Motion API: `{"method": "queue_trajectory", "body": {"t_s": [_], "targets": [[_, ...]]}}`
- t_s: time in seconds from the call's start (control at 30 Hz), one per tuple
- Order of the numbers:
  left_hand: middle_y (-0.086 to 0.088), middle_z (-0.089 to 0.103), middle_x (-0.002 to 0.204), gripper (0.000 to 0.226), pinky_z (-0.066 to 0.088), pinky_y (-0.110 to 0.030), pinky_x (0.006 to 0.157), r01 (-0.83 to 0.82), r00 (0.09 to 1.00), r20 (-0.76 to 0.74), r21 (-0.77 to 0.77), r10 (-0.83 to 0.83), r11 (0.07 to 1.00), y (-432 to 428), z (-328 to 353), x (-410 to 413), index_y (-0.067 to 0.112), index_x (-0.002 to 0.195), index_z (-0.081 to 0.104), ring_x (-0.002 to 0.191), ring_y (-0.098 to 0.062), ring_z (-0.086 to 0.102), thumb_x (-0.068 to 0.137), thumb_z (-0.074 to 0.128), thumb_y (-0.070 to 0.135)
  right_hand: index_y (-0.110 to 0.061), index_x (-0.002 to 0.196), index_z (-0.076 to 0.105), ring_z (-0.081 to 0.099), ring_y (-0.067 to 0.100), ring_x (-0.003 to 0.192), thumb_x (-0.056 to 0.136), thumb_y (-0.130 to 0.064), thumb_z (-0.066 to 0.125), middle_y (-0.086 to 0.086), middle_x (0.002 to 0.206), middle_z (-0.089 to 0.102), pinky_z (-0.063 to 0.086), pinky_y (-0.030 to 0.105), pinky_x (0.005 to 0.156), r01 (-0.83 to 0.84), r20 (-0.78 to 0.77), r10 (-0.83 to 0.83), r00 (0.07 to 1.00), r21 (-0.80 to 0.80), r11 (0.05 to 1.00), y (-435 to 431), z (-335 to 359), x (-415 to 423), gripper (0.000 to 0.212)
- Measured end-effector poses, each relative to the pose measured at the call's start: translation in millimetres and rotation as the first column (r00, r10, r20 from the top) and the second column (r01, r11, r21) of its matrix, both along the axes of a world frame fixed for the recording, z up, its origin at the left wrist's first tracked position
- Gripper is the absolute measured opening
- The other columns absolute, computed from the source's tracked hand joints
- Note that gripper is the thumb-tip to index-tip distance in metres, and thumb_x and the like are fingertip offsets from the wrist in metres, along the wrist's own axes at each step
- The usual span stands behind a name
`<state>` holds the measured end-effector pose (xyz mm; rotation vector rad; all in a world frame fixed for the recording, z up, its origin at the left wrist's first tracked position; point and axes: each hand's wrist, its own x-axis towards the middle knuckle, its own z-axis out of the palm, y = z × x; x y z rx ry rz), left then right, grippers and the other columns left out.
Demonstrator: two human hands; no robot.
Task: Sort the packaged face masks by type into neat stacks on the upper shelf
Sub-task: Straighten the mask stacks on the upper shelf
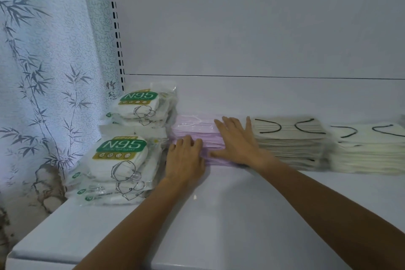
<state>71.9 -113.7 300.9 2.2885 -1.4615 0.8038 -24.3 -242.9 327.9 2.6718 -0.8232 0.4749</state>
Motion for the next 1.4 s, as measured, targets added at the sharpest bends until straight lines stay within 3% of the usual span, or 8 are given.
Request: {"method": "queue_trajectory", "body": {"t_s": [0.1, 0.3, 0.57, 0.8, 0.97, 1.07, 1.3, 1.4], "targets": [[-0.005, 0.056, 0.115, 0.029, 0.039, -0.034, 0.086, 0.049, 0.987, -0.156, 0.104, -0.033, 0.993, -1, -5, 4, 0.018, 0.116, 0.051, 0.109, -0.027, 0.053, 0.089, 0.044, 0.026, -0.021, 0.151, 0.006, 0.004, 0.026, 0.145, 0.085, -0.067, 0.043, 0.008, 0.158, 0.006, -0.004, 0.06, 0.112, 0.005, -0.02, -0.006, 1.0, -0.041, 0.999, -3, 0, -1, 0.089], [-0.002, 0.057, 0.125, 0.04, 0.042, -0.028, 0.087, 0.337, 0.896, -0.371, 0.212, -0.243, 0.917, -13, -14, -5, 0.023, 0.121, 0.057, 0.115, -0.024, 0.053, 0.082, 0.053, 0.021, -0.022, 0.151, 0.006, 0.01, 0.026, 0.144, 0.089, -0.064, 0.036, 0.01, 0.157, 0.011, -0.005, 0.059, 0.112, -0.029, -0.076, 0.028, 0.997, -0.013, 0.999, 2, 3, 0, 0.08], [-0.011, 0.038, 0.14, 0.062, 0.044, -0.035, 0.086, 0.333, 0.905, -0.354, 0.238, -0.238, 0.912, -29, -16, -13, 0.016, 0.142, 0.033, 0.117, -0.03, 0.048, 0.085, 0.055, 0.026, -0.021, 0.151, 0.009, 0.007, 0.029, 0.145, 0.097, -0.054, 0.027, 0.012, 0.157, 0.013, -0.005, 0.06, 0.113, -0.026, -0.094, 0.022, 0.995, -0.039, 0.999, 4, 3, 14, 0.065], [-0.001, 0.052, 0.123, 0.041, 0.04, -0.029, 0.091, 0.245, 0.928, -0.328, 0.189, -0.174, 0.951, -6, -5, -33, 0.025, 0.123, 0.051, 0.112, -0.022, 0.052, 0.086, 0.055, 0.04, -0.017, 0.15, 0.02, 0.015, 0.02, 0.144, 0.095, -0.047, 0.042, 0.006, 0.156, 0.021, -0.005, 0.043, 0.116, -0.16, 0.103, 0.171, 0.98, -0.108, 0.981, 11, 10, -25, 0.066], [0.001, 0.049, 0.125, 0.04, 0.04, -0.031, 0.093, 0.2, 0.934, -0.336, 0.2, -0.125, 0.959, 24, -2, -81, 0.024, 0.124, 0.051, 0.113, -0.02, 0.05, 0.088, 0.053, 0.041, -0.013, 0.145, 0.033, 0.029, 0.023, 0.139, 0.091, -0.024, 0.053, 0.009, 0.149, 0.035, 0.015, 0.042, 0.115, -0.2, 0.302, 0.191, 0.934, -0.001, 0.98, 34, -3, -79, 0.059], [-0.001, 0.049, 0.126, 0.039, 0.039, -0.029, 0.091, 0.208, 0.931, -0.334, 0.161, -0.145, 0.965, 35, -5, -125, 0.022, 0.125, 0.051, 0.113, -0.02, 0.051, 0.089, 0.052, 0.038, -0.009, 0.141, 0.04, 0.039, 0.029, 0.132, 0.085, -0.016, 0.057, 0.013, 0.142, 0.044, 0.026, 0.042, 0.11, -0.23, 0.296, 0.215, 0.931, 0.016, 0.973, 45, -15, -132, 0.058], [-0.004, 0.051, 0.122, 0.034, 0.042, -0.031, 0.086, 0.232, 0.912, -0.343, -0.027, -0.227, 0.972, 51, -23, -252, 0.018, 0.121, 0.053, 0.107, -0.022, 0.052, 0.09, 0.051, 0.032, -0.019, 0.147, 0.028, 0.027, 0.019, 0.137, 0.096, -0.033, 0.042, 0.001, 0.15, 0.033, 0.014, 0.046, 0.114, 0.02, 0.239, -0.036, 0.97, 0.07, 0.997, 74, -40, -280, 0.054], [-0.003, 0.054, 0.119, 0.032, 0.045, -0.031, 0.08, 0.33, 0.885, -0.32, -0.085, -0.34, 0.94, 62, -41, -304, 0.017, 0.119, 0.055, 0.101, -0.021, 0.055, 0.088, 0.053, 0.026, -0.013, 0.14, 0.041, 0.038, 0.027, 0.131, 0.091, -0.027, 0.049, 0.008, 0.143, 0.042, 0.023, 0.047, 0.107, 0.064, 0.272, -0.077, 0.959, 0.055, 0.996, 85, -56, -336, 0.051]]}}
